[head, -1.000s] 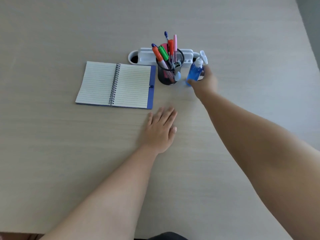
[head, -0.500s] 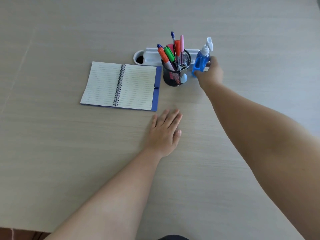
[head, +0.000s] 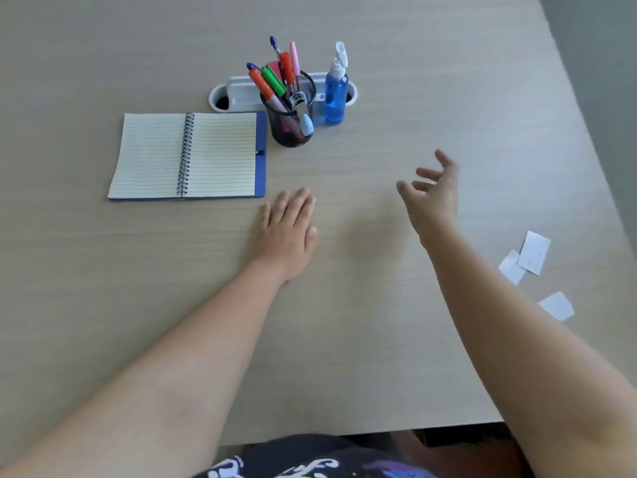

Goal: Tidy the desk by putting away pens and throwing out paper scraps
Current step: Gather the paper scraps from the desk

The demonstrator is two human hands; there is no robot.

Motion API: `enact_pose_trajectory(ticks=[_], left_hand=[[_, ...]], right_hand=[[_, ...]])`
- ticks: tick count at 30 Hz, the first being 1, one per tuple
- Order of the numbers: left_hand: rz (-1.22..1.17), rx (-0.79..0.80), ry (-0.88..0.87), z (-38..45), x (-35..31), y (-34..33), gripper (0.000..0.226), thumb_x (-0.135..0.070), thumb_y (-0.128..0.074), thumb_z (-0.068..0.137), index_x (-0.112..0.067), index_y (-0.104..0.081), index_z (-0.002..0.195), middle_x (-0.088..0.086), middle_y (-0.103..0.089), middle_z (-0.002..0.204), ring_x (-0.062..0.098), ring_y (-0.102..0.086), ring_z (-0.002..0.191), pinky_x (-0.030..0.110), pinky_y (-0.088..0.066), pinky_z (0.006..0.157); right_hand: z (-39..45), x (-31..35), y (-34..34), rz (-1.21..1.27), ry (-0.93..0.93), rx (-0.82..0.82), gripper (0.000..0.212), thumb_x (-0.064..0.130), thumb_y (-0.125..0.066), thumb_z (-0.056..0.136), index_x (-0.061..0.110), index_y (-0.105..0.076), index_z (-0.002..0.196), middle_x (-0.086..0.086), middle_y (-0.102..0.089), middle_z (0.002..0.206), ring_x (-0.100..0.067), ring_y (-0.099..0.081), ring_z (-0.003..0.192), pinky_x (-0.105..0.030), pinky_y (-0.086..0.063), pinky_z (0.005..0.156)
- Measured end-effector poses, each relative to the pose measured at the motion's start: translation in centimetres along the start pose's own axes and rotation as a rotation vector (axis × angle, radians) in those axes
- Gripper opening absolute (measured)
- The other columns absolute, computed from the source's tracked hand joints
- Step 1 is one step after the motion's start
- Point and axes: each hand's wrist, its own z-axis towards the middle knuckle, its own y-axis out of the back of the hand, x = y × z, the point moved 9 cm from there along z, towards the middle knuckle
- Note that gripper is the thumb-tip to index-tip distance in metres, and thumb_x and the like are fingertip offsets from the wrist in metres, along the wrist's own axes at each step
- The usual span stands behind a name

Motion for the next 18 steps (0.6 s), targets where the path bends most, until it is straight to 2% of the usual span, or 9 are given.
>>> enact_pose_trajectory(ticks=[3, 8, 12, 15, 18], left_hand=[[-0.005, 0.052, -0.062, 0.6, -3.6, 0.4, 0.06, -0.039, -0.028, 0.091, -0.017, -0.033, 0.147, 0.005, -0.025, 0.158, 0.031, -0.017, 0.146, 0.051, -0.011, 0.116], [0.005, 0.253, -0.355, 0.1, -16.2, -1.3, 0.057, -0.034, -0.047, 0.093, -0.026, -0.031, 0.147, 0.002, -0.02, 0.159, 0.026, -0.016, 0.146, 0.042, -0.011, 0.119], [0.051, 0.339, -0.469, -0.7, -24.2, -2.7, 0.06, -0.034, -0.051, 0.09, -0.024, -0.031, 0.146, 0.004, -0.017, 0.159, 0.03, -0.019, 0.144, 0.042, -0.018, 0.116], [0.055, 0.393, -0.455, -0.1, -27.7, -3.4, 0.064, -0.037, -0.051, 0.09, -0.023, -0.026, 0.148, 0.003, -0.014, 0.159, 0.03, -0.017, 0.144, 0.042, -0.02, 0.115], [0.006, 0.377, -0.411, 1.3, -30.3, -3.5, 0.078, -0.046, -0.054, 0.086, -0.023, -0.017, 0.15, 0.002, -0.021, 0.156, 0.03, -0.023, 0.14, 0.043, -0.028, 0.111]], right_hand=[[-1.7, -3.0, 7.5, -0.107, 0.0, -0.117, 0.055, 0.023, -0.064, 0.081, 0.033, -0.042, 0.13, 0.008, -0.057, 0.117, -0.01, -0.055, 0.101, -0.027, -0.046, 0.08], [-2.6, -7.9, 18.1, -0.355, -0.069, -0.208, 0.044, 0.019, -0.063, 0.08, 0.026, -0.053, 0.123, -0.002, -0.052, 0.126, -0.022, -0.05, 0.115, -0.032, -0.041, 0.092], [-3.2, -10.2, 23.2, -0.516, -0.146, -0.184, 0.049, 0.018, -0.067, 0.079, 0.022, -0.053, 0.126, -0.01, -0.05, 0.132, -0.026, -0.042, 0.127, -0.04, -0.034, 0.108], [-4.0, -12.0, 25.6, -0.548, -0.216, -0.121, 0.057, 0.023, -0.071, 0.077, 0.025, -0.049, 0.13, -0.01, -0.047, 0.135, -0.026, -0.039, 0.129, -0.041, -0.034, 0.109], [-5.3, -14.6, 26.3, -0.542, -0.286, -0.006, 0.074, 0.036, -0.079, 0.069, 0.026, -0.045, 0.134, -0.008, -0.045, 0.137, -0.026, -0.039, 0.13, -0.041, -0.035, 0.108]])
